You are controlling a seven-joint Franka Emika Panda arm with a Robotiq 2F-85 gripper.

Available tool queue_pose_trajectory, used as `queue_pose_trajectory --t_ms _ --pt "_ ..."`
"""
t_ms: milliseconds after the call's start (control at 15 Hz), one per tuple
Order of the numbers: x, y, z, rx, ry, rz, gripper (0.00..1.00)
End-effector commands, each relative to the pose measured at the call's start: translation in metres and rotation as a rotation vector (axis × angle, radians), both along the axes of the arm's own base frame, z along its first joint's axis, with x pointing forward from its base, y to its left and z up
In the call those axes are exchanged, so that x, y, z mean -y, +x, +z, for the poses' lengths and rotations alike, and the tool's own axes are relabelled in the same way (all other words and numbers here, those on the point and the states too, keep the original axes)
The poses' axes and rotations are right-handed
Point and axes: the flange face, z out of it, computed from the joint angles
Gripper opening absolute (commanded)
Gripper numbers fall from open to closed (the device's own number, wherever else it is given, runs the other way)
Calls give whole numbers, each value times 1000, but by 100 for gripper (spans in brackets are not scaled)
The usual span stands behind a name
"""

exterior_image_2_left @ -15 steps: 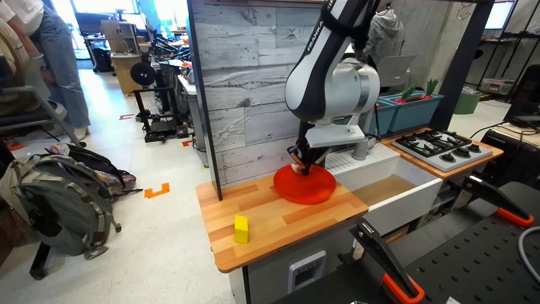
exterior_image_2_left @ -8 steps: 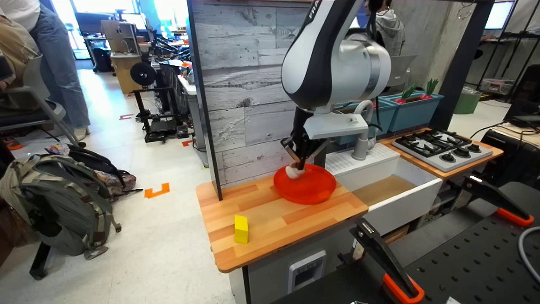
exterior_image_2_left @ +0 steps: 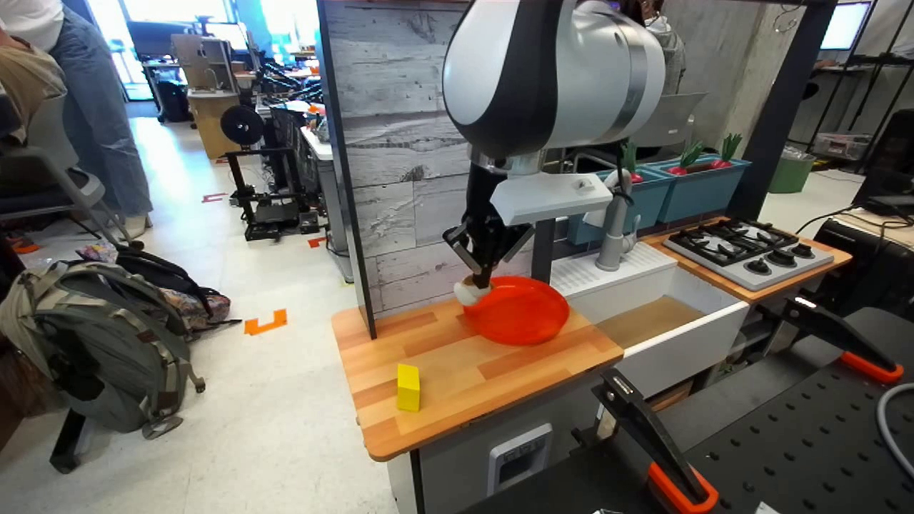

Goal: Remove the doll from the plate and put it on the table

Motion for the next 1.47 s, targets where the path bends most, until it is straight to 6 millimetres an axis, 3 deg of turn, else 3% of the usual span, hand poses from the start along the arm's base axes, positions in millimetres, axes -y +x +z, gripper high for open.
queue_pose_trajectory --t_ms 0,800,867,1000,1400 --pt "-17 -2 0 -5 0 54 0" --pt "-38 36 -58 -127 -15 97 0" --pt "-37 37 -64 -138 -21 98 26" --pt "-37 41 -70 -161 -22 101 32" --pt "-33 40 -65 -183 -19 131 77"
